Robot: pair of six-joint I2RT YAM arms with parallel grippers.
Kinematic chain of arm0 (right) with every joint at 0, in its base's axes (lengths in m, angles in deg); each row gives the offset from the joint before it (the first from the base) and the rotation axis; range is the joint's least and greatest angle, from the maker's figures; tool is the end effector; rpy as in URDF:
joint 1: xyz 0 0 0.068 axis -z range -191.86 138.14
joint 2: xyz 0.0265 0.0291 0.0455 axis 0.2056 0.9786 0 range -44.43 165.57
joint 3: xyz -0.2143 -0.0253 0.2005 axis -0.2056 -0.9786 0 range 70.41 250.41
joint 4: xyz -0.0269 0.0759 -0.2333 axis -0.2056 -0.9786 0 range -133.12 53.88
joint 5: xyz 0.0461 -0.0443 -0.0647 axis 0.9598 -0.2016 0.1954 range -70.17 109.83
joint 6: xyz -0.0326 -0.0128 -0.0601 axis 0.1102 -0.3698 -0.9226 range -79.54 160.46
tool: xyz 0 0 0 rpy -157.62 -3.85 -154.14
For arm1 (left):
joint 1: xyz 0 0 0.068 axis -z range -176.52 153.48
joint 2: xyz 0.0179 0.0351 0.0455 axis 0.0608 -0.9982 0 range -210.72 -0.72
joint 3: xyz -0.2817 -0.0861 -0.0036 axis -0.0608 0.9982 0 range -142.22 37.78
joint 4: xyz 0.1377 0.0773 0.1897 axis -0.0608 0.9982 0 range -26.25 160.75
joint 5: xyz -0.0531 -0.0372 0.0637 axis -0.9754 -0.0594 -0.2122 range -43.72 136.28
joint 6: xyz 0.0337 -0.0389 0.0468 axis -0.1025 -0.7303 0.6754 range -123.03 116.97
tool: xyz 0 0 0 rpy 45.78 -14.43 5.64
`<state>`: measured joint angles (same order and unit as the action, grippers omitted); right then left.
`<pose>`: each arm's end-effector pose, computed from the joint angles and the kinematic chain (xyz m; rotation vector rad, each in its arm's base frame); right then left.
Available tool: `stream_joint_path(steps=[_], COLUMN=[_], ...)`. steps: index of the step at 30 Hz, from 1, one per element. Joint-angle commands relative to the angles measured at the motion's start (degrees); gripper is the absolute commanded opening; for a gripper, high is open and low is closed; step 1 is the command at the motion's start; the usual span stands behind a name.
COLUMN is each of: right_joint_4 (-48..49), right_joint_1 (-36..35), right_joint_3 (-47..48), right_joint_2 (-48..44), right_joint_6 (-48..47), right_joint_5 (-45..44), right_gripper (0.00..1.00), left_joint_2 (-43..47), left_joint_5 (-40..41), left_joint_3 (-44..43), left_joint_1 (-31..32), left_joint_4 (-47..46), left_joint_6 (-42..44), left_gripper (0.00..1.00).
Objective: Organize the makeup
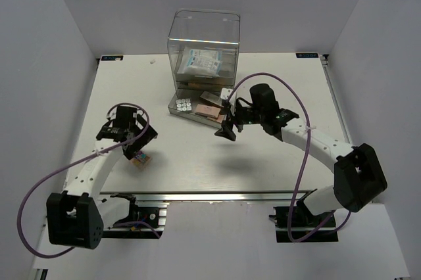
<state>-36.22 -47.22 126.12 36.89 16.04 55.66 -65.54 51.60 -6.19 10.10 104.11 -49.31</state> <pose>0.2398 0.2107 0.2996 -1.3262 1.5059 0.7506 0.1958 -0.0174 0.2329 -0.9271 2.4771 -0.1923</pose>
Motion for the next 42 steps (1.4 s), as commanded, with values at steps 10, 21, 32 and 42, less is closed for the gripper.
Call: stream_joint_path(steps=[10, 21, 32, 42], right_joint_4=[1.7, 2.1, 1.6, 1.7], right_joint_1=[-0.5, -0.5, -0.6, -0.6], right_joint_3=[0.5, -1.4, -2.0, -0.8], right_joint_2=[1.4, -0.4, -0.9, -0.4], right_joint_6=[1.2, 1.3, 1.2, 1.0], right_joint_5=[0.6, 0.1, -0.3, -0.5], right_gripper=[0.89, 0.89, 0.89, 0.89], left_joint_2=[2.9, -7.0, -15.5, -8.6], left_joint_5=[8.1, 9.6, 7.5, 0.8], left_joint_3=[9.8, 9.5, 11.9, 6.3], left_joint_1=[0.2, 0.1, -0.5, -0.6], left_joint_4=[4.6, -1.8, -5.4, -7.4], left_joint_6=[-8.3, -6.4, -6.1, -4.1], left_gripper=[0.98, 0.98, 0.88, 0.09])
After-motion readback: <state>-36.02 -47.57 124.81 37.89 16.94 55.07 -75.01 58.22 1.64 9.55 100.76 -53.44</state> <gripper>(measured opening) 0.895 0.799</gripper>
